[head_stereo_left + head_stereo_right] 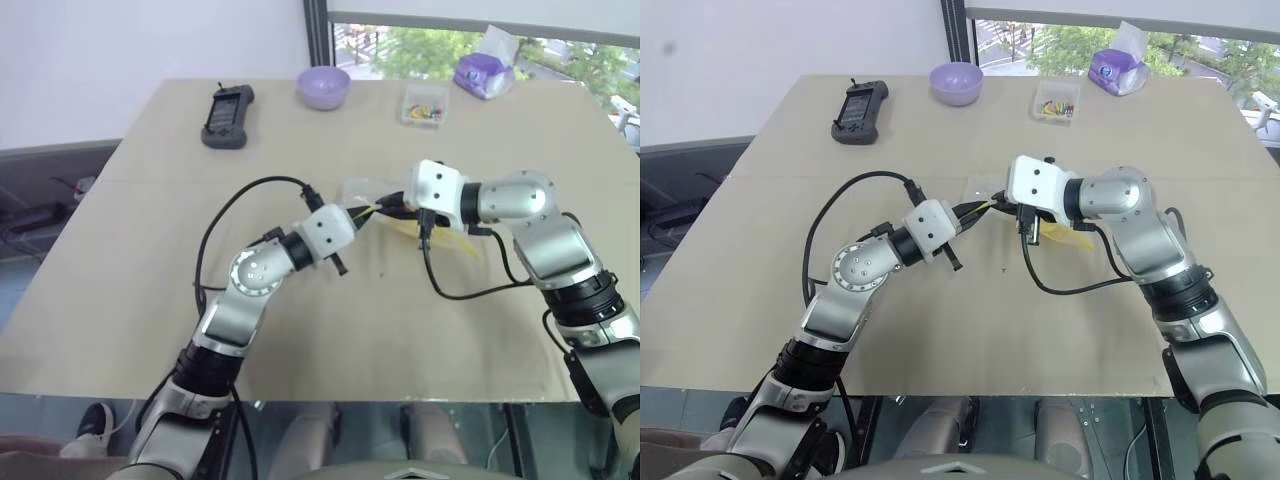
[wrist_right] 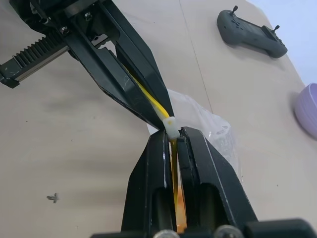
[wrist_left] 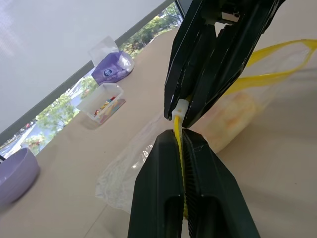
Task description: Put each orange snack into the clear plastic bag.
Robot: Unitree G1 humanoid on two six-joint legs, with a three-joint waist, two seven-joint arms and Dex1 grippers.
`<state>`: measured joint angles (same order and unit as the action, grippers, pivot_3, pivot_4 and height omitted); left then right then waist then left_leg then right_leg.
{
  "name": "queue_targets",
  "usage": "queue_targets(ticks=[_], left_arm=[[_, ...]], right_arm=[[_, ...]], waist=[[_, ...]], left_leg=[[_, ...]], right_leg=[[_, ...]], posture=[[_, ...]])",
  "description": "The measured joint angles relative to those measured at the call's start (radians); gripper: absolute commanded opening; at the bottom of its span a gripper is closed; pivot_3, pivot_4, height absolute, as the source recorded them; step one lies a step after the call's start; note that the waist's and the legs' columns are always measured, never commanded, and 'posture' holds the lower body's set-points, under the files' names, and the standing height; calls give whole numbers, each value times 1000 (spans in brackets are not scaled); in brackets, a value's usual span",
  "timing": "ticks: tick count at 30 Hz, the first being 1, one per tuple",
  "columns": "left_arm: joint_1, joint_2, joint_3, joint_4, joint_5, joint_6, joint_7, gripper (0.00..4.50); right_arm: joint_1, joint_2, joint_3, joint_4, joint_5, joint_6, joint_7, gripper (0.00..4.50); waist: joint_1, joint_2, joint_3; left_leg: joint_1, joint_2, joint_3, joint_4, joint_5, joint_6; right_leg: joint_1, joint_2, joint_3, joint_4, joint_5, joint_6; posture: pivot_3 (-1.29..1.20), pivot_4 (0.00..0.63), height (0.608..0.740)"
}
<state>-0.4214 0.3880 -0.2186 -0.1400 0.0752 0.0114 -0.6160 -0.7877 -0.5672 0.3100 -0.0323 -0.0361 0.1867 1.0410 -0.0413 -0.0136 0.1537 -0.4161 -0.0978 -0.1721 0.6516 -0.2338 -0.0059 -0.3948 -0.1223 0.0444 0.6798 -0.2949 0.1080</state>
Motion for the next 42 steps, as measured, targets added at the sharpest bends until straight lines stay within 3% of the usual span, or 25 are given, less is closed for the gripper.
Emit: queue_targets(ticks=[4, 15, 19, 42], left_arm=[[4, 0, -1, 0, 0, 0, -1, 0], [6, 1, -2, 0, 0, 0, -2, 0], [6, 0, 1, 0, 0, 0, 1, 0], [6, 17, -10, 0, 26, -25, 5, 0]], right_arm=[[-8, 1, -1, 4, -3, -18, -2, 1761], [-14, 5, -3, 11, -3, -21, 0, 1761], [-12, 5, 4, 10, -2, -28, 13, 56], [9, -26, 6, -25, -9, -13, 21, 56]], waist=[[0, 0, 0], [0, 0, 0], [0, 0, 0], [0, 0, 0]], left_leg=[[0, 0, 0, 0, 0, 0], [0, 0, 0, 0, 0, 0], [0, 0, 0, 0, 0, 0], [0, 0, 0, 0, 0, 0]], right_leg=[[0, 0, 0, 0, 0, 0], [0, 0, 0, 0, 0, 0], [0, 0, 0, 0, 0, 0], [0, 0, 0, 0, 0, 0]], posture=[[0, 150, 740], [0, 150, 740], [0, 150, 740], [0, 150, 740]])
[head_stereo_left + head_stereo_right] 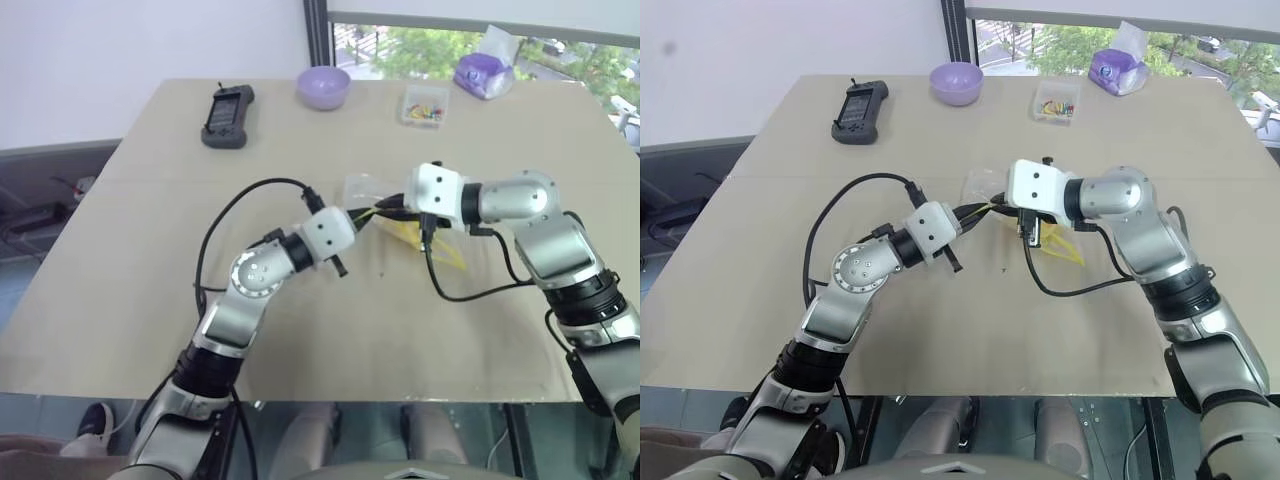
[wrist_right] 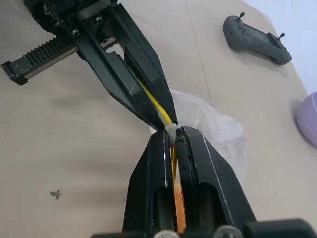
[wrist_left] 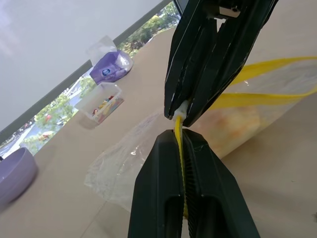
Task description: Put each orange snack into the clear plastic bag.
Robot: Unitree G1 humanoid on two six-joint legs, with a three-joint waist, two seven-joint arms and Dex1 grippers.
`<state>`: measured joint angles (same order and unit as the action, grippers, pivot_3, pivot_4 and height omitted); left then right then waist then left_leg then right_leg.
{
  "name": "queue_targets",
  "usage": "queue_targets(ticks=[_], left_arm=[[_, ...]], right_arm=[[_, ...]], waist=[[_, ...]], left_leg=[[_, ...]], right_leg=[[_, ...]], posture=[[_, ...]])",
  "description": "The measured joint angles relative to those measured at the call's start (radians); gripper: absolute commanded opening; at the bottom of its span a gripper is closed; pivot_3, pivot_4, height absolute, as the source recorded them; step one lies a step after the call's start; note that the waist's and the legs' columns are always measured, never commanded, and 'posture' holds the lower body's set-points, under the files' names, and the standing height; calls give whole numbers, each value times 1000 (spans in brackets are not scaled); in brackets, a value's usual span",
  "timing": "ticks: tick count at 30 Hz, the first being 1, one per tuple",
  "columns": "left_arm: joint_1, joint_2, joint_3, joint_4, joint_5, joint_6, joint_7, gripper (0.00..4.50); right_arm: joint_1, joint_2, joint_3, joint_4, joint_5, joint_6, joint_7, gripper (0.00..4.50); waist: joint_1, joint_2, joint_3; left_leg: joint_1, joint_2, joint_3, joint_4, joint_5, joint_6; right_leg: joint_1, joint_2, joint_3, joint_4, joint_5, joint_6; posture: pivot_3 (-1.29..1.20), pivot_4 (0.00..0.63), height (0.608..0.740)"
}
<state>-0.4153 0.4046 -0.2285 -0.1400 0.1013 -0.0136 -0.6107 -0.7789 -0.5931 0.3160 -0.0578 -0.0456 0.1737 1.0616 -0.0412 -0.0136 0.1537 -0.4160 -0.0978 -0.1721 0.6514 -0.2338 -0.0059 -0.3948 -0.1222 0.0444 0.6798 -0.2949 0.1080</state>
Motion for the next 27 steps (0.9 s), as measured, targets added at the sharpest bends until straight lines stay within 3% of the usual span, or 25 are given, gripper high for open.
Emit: queue_targets(ticks=[27], left_arm=[[45, 107, 44, 1, -26, -12, 18, 0]], right_arm=[[160, -227, -71, -112, 51, 135, -45, 56]], waist=[[3, 0, 0]], left_leg=[[0, 0, 0, 0, 0, 0]], right_leg=[[0, 0, 0, 0, 0, 0]], posture=[[0, 150, 740]])
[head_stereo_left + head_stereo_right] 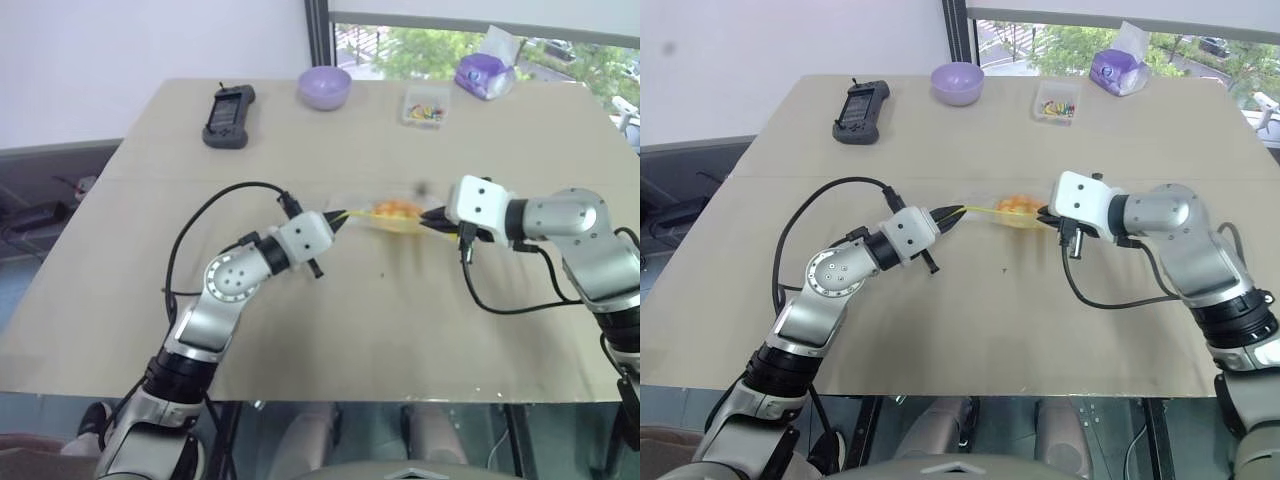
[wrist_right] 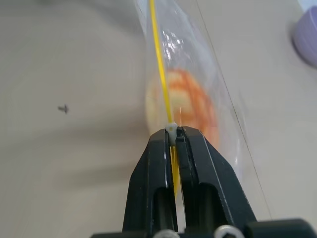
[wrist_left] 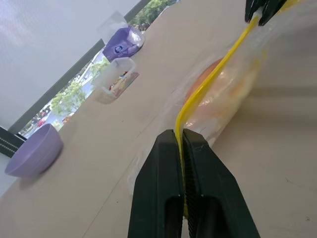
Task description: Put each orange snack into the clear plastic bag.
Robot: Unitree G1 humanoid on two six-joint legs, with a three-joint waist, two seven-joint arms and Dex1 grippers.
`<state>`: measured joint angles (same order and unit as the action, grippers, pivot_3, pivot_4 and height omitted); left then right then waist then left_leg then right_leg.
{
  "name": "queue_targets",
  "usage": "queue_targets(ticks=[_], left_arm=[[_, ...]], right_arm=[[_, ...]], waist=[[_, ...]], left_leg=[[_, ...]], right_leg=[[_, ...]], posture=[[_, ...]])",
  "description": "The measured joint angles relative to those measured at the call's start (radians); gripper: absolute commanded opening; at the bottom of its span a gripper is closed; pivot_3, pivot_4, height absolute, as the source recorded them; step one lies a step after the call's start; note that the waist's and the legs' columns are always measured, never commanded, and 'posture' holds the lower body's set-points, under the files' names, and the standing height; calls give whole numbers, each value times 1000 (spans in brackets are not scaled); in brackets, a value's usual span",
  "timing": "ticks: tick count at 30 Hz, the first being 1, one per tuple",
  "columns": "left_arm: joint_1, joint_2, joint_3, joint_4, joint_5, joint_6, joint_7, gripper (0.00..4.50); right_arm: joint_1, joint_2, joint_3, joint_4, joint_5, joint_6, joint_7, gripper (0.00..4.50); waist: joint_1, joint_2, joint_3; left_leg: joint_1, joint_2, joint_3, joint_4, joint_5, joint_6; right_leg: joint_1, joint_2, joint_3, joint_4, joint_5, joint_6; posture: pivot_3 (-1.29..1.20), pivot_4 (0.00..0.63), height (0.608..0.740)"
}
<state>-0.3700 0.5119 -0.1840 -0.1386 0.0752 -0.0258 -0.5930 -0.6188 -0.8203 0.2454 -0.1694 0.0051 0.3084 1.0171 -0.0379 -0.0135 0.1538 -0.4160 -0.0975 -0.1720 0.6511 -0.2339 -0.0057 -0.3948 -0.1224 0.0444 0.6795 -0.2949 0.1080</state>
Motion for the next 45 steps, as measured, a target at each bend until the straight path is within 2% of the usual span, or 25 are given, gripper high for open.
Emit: queue_targets(ticks=[9, 24, 27, 30, 34, 38, 42, 45], left_arm=[[-19, 1, 3, 14, 0, 7, 10, 0], [-47, -3, 13, 46, 1, -13, 20, 0], [-99, -20, 13, 87, 25, -35, 54, 0], [-213, -64, 11, 195, 75, -77, 124, 0], [-460, -126, 13, 426, 155, -148, 293, 0], [-603, -157, 18, 608, 188, -230, 402, 0], [-586, -170, 16, 639, 180, -272, 388, 0], [-456, -165, 10, 538, 129, -249, 286, 0]], right_arm=[[41, -90, -51, 2, 10, 18, 1, 56], [27, -94, -58, 18, 21, 28, -19, 56], [-37, -60, -59, 77, 3, 9, -82, 56], [-128, -7, -60, 186, -39, -39, -181, 56], [-269, 61, -83, 334, -90, -146, -345, 56], [-326, 97, -109, 391, -102, -208, -431, 56], [-302, 70, -111, 377, -93, -208, -405, 56], [-180, 9, -121, 272, -30, -153, -281, 56]], waist=[[-1, 0, 0], [0, 0, 0], [0, 0, 0], [1, -1, 1], [2, -2, 1], [-4, -2, 2], [-7, -2, 2], [-6, -2, 1]], left_leg=[[0, 0, 1, 0, 0, 0], [0, 0, 1, 0, 0, 0], [0, 0, 1, 0, 0, 0], [0, -1, 1, 1, 0, 0], [-1, -2, 0, 0, 0, 0], [-3, -2, 2, -2, 0, 0], [-4, -2, 2, -2, 0, 0], [-4, -2, 2, -1, 0, 0]], right_leg=[[0, 0, 0, 0, 0, 0], [0, 0, 0, 0, 0, 0], [0, 0, 0, 0, 0, 0], [0, 0, 0, 0, 0, 0], [0, -1, -1, -1, 0, 0], [-3, -3, -2, -2, 0, 0], [-6, -2, -1, -1, 0, 0], [-5, -2, -1, -1, 0, 0]], posture=[[0, 150, 740], [0, 150, 740], [0, 150, 740], [0, 150, 740], [0, 150, 740], [0, 150, 740], [0, 150, 740], [0, 150, 740]])
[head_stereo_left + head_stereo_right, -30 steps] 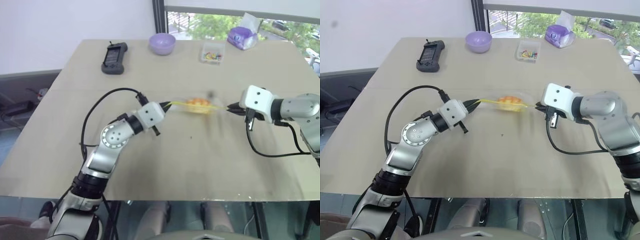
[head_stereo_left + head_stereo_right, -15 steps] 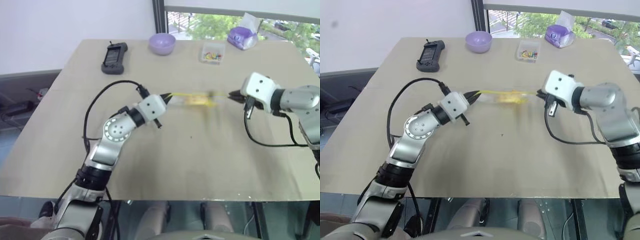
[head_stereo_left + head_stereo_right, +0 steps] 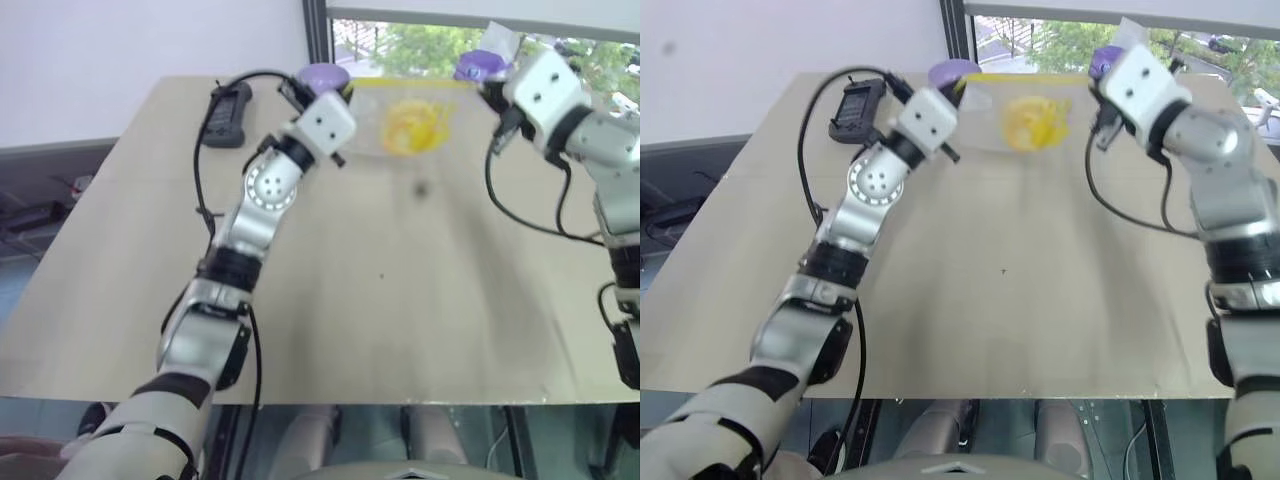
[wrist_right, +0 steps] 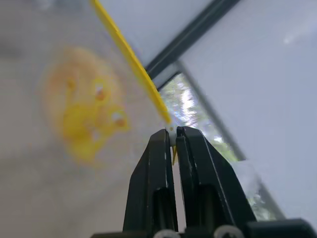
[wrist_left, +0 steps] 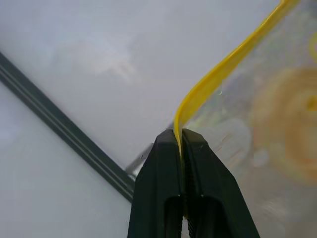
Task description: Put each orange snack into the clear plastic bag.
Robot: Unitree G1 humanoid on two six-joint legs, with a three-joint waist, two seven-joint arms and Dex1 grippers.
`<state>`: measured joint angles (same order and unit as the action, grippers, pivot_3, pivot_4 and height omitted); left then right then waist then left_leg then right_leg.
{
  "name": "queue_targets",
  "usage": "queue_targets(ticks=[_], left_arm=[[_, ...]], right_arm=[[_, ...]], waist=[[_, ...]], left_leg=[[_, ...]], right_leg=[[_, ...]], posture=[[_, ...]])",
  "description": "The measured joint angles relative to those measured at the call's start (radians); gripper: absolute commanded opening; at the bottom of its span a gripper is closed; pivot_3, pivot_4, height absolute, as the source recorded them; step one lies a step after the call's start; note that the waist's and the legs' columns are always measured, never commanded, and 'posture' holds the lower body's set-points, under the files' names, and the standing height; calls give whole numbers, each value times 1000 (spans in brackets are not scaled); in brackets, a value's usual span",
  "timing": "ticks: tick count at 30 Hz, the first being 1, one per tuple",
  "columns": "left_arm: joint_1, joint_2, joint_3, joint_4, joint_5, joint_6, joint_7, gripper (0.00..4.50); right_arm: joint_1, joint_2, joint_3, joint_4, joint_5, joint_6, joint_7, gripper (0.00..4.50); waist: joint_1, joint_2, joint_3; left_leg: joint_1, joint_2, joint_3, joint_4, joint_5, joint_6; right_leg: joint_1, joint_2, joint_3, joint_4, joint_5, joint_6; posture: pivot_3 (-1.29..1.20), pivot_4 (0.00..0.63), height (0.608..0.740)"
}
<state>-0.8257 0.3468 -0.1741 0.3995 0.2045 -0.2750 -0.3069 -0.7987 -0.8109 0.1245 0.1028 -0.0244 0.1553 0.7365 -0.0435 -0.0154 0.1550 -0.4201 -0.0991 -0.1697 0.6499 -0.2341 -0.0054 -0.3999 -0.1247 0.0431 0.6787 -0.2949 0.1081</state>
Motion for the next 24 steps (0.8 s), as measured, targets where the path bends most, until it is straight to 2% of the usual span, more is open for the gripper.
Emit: queue_targets(ticks=[5, 7, 8, 9, 10, 11, 15, 19, 21, 24], left_arm=[[294, 59, -72, -271, -80, 187, -223, 0], [356, 72, -79, -358, -91, 284, -268, 677], [357, 73, -79, -362, -91, 287, -269, 837], [369, 89, -73, -417, -93, 334, -290, 1045], [373, 94, -71, -439, -94, 342, -297, 1510], [375, 99, -69, -459, -98, 352, -303, 1757], [436, 139, -65, -553, -128, 398, -359, 1833], [493, 187, 87, -691, -308, 574, -416, 1833], [571, 262, 216, -798, -426, 703, -452, 1833], [674, 335, 353, -855, -533, 804, -497, 1833]], right_arm=[[226, -71, -13, -199, 124, 239, 151, 56], [277, -79, -13, -258, 150, 320, 181, 0], [278, -80, -13, -261, 150, 322, 181, 0], [294, -97, -12, -272, 148, 347, 192, 339], [300, -106, -12, -274, 147, 350, 196, 743], [302, -112, -12, -274, 146, 357, 198, 884], [337, -161, -19, -276, 152, 369, 234, 884], [396, -231, -129, -277, 252, 395, 338, 884], [424, -234, -230, -248, 326, 379, 384, 884], [444, -233, -325, -188, 394, 362, 424, 884]], waist=[[-3, 1, 0], [1, 1, 0], [1, 1, 0], [5, 1, 0], [6, 1, 0], [8, 1, 0], [6, 1, 0], [5, 1, 1], [0, 1, 0], [4, 2, 0]], left_leg=[[-1, 2, 0, 1, 0, 0], [0, 2, 0, 3, 0, 0], [0, 2, 0, 3, 0, 0], [4, 1, 0, 3, 0, 0], [6, 1, 0, 3, 0, 1], [7, 1, 0, 3, -1, 1], [5, 2, 0, 2, 0, 0], [4, 4, 0, 1, 0, 1], [5, 6, 1, 0, 0, 1], [6, 6, 1, 0, -1, 1]], right_leg=[[-2, 1, 1, 2, 0, 0], [-1, 1, 1, 5, 0, 0], [-1, 1, 1, 6, 0, 0], [3, 1, 1, 7, 0, 0], [4, 1, 1, 7, 0, 0], [6, 1, 0, 6, 0, 0], [4, 1, 0, 4, 0, 0], [5, 1, 0, 1, 0, 0], [5, 3, 1, 1, 0, 0], [6, 3, 0, 1, 0, 0]], posture=[[0, 150, 740], [0, 150, 740], [0, 150, 740], [0, 150, 740], [0, 150, 740], [0, 150, 740], [0, 150, 740], [0, 150, 740], [0, 150, 740], [0, 150, 740]])
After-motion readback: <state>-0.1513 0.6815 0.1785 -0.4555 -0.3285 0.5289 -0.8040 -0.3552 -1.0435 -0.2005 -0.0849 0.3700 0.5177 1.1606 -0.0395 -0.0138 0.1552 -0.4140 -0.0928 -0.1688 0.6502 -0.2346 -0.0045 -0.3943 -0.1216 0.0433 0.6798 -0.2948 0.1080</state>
